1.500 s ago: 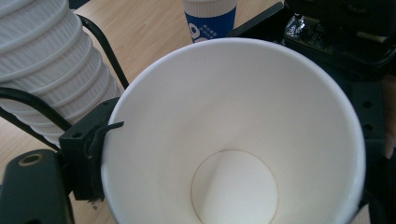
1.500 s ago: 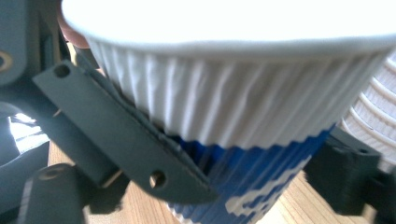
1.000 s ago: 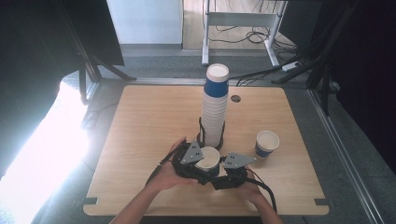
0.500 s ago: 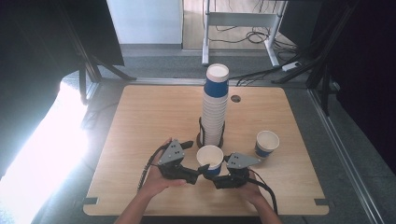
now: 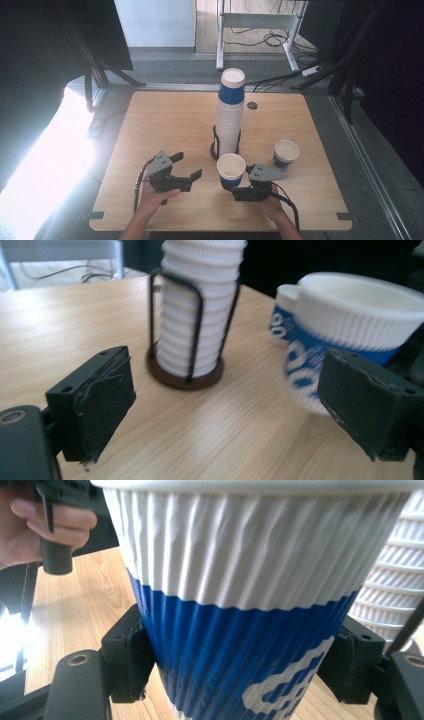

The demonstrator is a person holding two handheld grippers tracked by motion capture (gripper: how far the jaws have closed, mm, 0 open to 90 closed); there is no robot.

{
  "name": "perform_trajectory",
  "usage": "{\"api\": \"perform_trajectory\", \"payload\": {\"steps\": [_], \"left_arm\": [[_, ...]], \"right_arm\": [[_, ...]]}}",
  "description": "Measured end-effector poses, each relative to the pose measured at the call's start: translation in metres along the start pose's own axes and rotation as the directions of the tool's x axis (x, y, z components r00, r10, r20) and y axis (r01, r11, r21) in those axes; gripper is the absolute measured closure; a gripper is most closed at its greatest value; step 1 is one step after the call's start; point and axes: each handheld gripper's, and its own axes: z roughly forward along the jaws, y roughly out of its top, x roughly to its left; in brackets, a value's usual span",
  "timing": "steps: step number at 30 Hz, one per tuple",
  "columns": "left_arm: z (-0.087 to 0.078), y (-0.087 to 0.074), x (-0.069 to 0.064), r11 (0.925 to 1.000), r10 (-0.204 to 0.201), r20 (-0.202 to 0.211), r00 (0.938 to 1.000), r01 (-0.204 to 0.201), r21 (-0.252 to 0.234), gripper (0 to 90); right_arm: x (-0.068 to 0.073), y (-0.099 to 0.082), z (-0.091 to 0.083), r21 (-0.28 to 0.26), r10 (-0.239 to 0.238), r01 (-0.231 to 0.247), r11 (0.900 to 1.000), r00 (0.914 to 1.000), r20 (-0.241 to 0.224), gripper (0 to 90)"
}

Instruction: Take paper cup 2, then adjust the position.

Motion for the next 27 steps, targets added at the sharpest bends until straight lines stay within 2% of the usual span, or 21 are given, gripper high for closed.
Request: {"api": "perform_trajectory", "payload": {"steps": [6,11,18,27], "left_arm": [[-0.004,-0.010,0.002,0.9996,0.000,-0.037,0.9993,0.001,0.029,8.3],[0.000,-0.015,0.003,0.9985,0.012,-0.057,0.9983,-0.009,0.055,8.4],[0.007,-0.022,-0.001,0.9952,0.038,-0.056,0.9977,-0.033,0.092,8.4],[0.007,-0.024,0.000,0.9947,0.029,-0.058,0.9979,-0.023,0.100,8.4]], "right_arm": [[-0.001,0.001,-0.008,-0.031,0.009,-0.008,0.9995,0.9995,0.030,25.9],[-0.002,0.001,-0.015,-0.036,0.002,-0.001,0.9994,0.9990,0.045,25.8],[-0.005,-0.001,-0.021,-0.046,0.013,-0.010,0.9989,0.9977,0.067,25.9],[-0.008,-0.002,-0.032,-0.069,0.020,-0.013,0.9975,0.9943,0.105,25.9]]}}
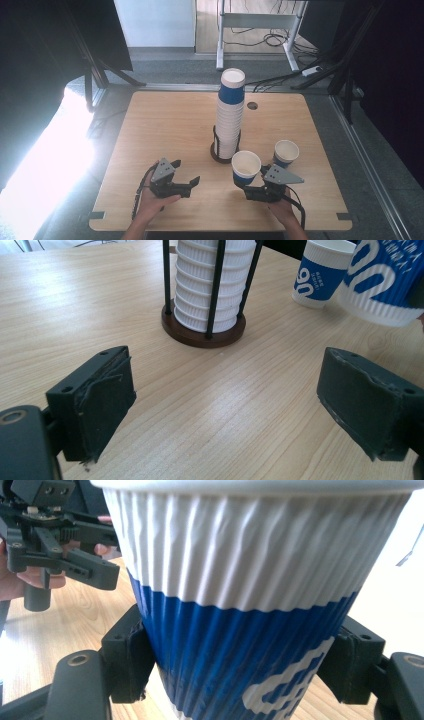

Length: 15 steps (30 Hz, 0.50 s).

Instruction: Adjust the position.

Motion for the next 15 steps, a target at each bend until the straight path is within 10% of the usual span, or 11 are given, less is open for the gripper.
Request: {"api": "perform_trajectory", "payload": {"steps": [15], "left_arm": [[-0.002,-0.003,0.004,0.9998,-0.015,-0.010,0.9998,0.015,0.012,8.7]], "right_arm": [[-0.006,0.002,-0.035,-0.053,0.004,0.000,0.9986,0.9969,0.078,25.9]]}}
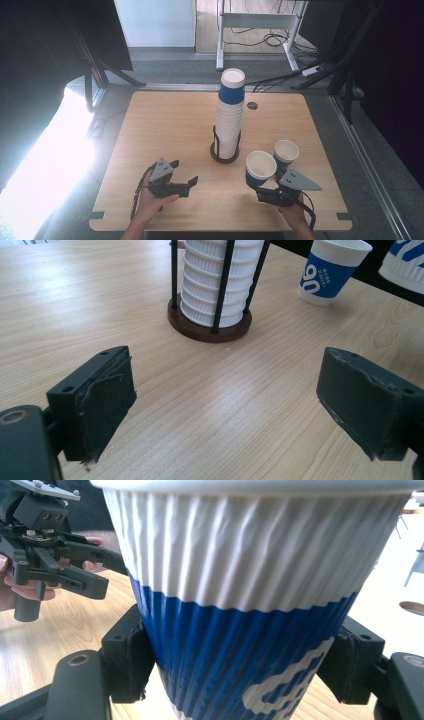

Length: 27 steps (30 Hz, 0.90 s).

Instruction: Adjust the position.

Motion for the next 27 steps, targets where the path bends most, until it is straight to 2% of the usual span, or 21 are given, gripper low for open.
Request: {"api": "perform_trajectory", "payload": {"steps": [8,18,21,27], "left_arm": [[0.001,-0.001,0.001,1.0000,-0.002,0.002,1.0000,0.002,0.007,8.7],[0.000,-0.002,0.003,0.9999,-0.007,0.001,1.0000,0.007,0.013,8.9],[0.001,-0.002,0.003,0.9998,-0.008,0.002,1.0000,0.008,0.016,8.9],[0.002,-0.003,0.003,0.9998,-0.005,-0.002,1.0000,0.005,0.021,8.9]], "right_arm": [[-0.009,-0.008,-0.018,-0.001,0.032,-0.032,0.9995,0.9988,0.039,25.9],[-0.021,-0.017,-0.034,0.000,0.046,-0.047,0.9989,0.9946,0.093,25.9],[-0.022,-0.020,-0.033,0.009,0.049,-0.050,0.9987,0.9942,0.096,25.9],[-0.022,-0.026,-0.020,0.051,0.052,-0.057,0.9971,0.9944,0.092,25.9]]}}
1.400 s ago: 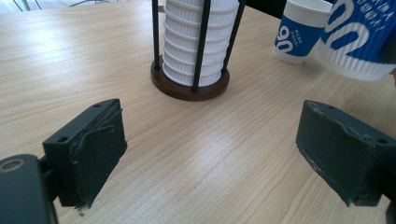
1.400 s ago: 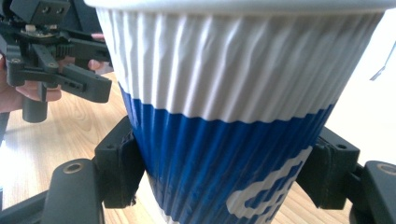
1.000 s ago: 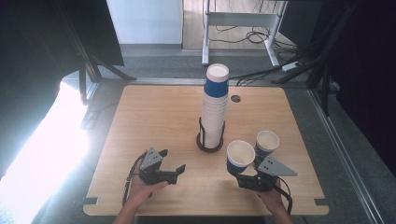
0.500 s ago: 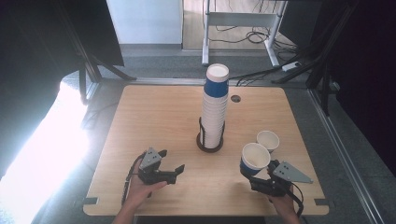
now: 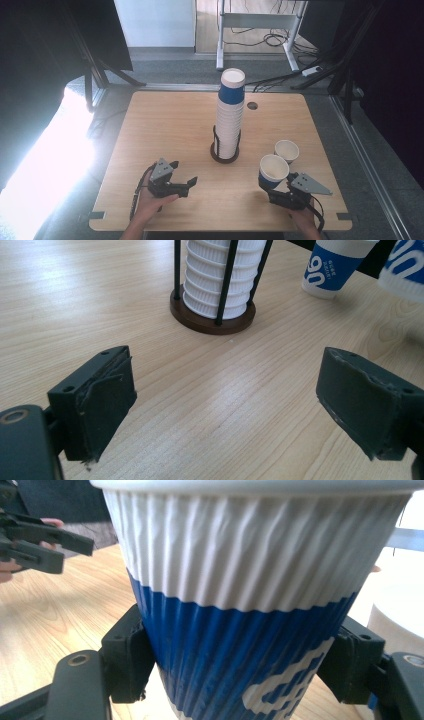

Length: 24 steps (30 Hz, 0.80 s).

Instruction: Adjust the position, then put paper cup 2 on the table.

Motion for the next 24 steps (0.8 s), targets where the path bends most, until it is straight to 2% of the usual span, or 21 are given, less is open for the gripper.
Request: {"api": "perform_trajectory", "payload": {"steps": [9,19,24], "left_arm": [[-0.002,0.001,0.001,1.0000,0.000,-0.003,1.0000,0.000,-0.003,8.9],[0.000,0.000,0.000,1.0000,0.003,0.001,1.0000,-0.003,0.003,9.0],[0.000,0.000,0.000,1.0000,0.003,-0.001,1.0000,-0.003,0.005,9.0]], "right_arm": [[0.002,-0.005,0.033,0.099,-0.002,-0.001,0.9951,0.9997,0.023,25.9],[-0.004,-0.012,0.050,0.182,0.013,-0.025,0.9830,0.9977,0.067,26.0],[-0.005,-0.015,0.058,0.204,0.019,-0.035,0.9784,0.9963,0.084,26.0]]}}
